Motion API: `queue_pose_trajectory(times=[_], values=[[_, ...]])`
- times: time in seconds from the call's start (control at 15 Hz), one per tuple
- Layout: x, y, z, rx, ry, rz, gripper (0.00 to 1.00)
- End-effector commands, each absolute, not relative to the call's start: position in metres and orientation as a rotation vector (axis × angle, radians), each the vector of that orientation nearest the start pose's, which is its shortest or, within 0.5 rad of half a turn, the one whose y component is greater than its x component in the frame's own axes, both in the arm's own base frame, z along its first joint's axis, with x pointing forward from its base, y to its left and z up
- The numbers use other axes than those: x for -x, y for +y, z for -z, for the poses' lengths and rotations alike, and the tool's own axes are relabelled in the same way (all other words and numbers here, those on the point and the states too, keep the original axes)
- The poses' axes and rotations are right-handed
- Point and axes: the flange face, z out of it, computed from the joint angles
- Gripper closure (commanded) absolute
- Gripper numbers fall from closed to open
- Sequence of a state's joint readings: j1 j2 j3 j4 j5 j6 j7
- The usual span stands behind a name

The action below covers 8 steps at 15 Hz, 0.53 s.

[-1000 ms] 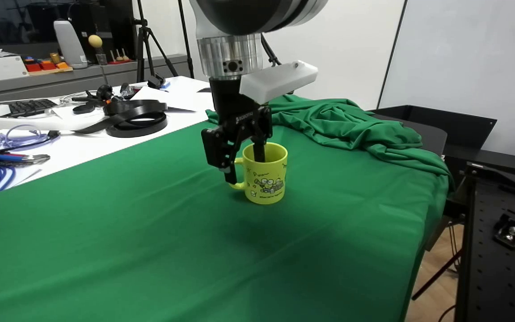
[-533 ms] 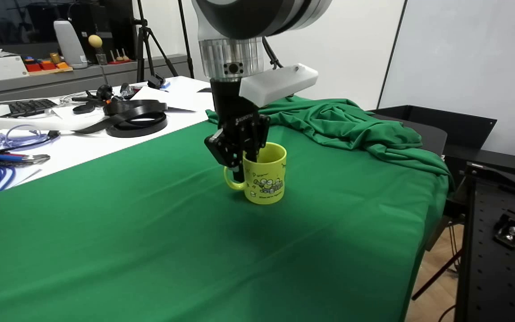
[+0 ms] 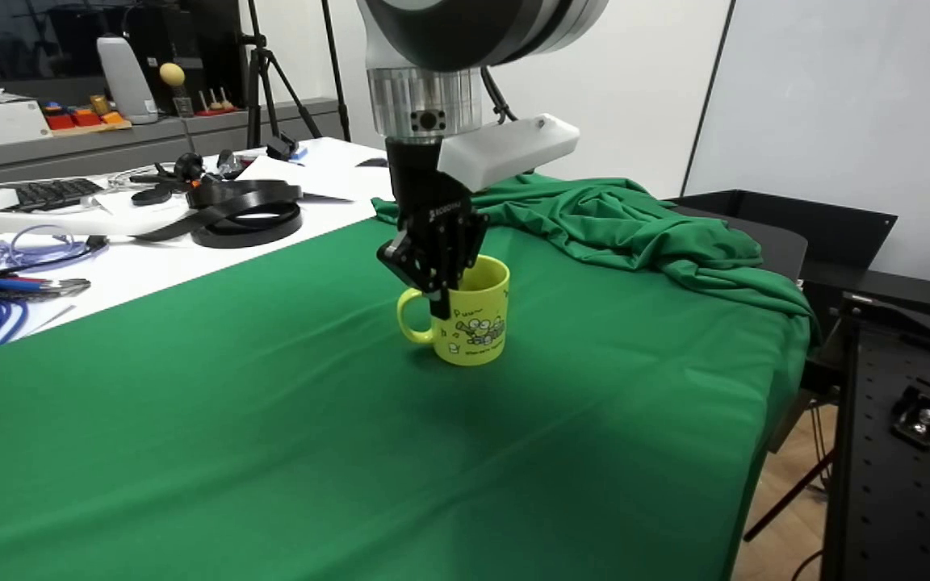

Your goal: Move the cup to the right

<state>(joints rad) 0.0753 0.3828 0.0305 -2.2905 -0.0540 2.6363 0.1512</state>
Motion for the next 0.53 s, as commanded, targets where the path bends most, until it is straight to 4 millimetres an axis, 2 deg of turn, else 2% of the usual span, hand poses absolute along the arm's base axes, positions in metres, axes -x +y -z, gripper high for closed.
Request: queue_pose_trajectory(times=[0.0,0.13,0.33,0.47], values=[[-0.530,0.047,-0.209,3.164,0.050,0.016,0.98],[-0.536,0.035,-0.222,3.170,0.088,0.042,0.98],[-0.546,0.005,-0.240,3.160,0.165,0.073,0.98],[-0.555,-0.014,-0.242,3.139,0.213,0.042,0.98]])
